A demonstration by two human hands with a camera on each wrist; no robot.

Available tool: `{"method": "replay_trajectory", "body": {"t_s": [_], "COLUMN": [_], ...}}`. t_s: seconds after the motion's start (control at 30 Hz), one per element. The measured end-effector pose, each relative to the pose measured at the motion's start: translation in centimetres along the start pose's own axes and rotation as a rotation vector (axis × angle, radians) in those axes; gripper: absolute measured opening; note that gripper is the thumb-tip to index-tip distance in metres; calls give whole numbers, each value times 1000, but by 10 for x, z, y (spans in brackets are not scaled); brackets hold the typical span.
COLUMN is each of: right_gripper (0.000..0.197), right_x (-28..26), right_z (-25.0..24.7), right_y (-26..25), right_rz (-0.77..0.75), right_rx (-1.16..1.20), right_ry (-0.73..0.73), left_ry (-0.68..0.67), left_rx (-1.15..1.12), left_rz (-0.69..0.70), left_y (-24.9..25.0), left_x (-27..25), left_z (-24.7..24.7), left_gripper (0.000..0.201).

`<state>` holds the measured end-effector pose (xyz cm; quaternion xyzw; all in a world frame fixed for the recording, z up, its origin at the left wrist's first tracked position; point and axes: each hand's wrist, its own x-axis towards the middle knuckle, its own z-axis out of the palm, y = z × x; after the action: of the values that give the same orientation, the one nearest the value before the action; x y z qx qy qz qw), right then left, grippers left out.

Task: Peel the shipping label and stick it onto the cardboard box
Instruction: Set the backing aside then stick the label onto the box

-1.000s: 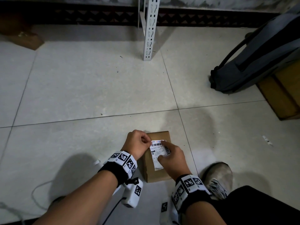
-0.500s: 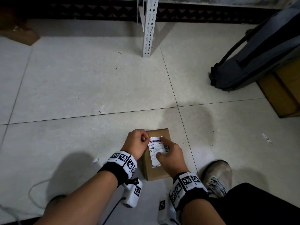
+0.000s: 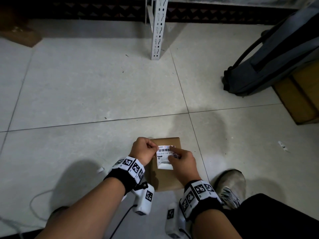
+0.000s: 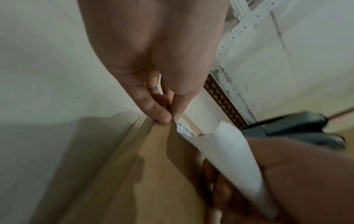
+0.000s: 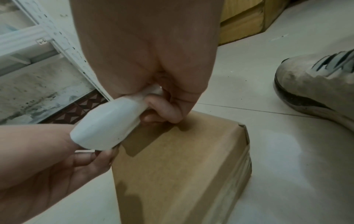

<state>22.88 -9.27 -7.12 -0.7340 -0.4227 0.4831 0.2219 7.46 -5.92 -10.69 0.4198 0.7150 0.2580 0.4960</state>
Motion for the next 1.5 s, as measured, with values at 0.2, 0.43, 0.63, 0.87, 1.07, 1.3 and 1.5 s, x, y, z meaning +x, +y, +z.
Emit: {"method": "replay_trajectory", "body": {"t_s": [0.2, 0.43, 0.63, 0.87, 1.07, 1.3, 1.5], "right_gripper": [19, 4, 8, 23, 65, 123, 134], "right_x": [1, -19, -29, -35, -32, -13, -8], "right_z": [-4, -12, -15, -23, -21, -27, -35], "right_y": [4, 17, 28, 32, 21, 4, 5], "right_rz": [209, 366, 499, 342, -148, -455, -302], "right_rx": [80, 30, 88, -206, -749, -983, -1025], "right_ry": [-5, -40, -114, -43, 22, -178, -288], "left_ry": [-10, 8, 22, 158, -63, -106, -318], "left_rx": [-131, -113, -70, 107, 655, 586, 875], "left_rz": [-73, -64, -51, 72, 630, 569, 462], "left_y": [-4, 1, -3, 2, -5, -6, -24], "left_x": [-1, -7, -5, -18, -45, -56, -46], "left_z": [-2, -2, -1, 1, -3, -22, -26], "left_gripper": [7, 7, 6, 29, 47, 89, 132]}}
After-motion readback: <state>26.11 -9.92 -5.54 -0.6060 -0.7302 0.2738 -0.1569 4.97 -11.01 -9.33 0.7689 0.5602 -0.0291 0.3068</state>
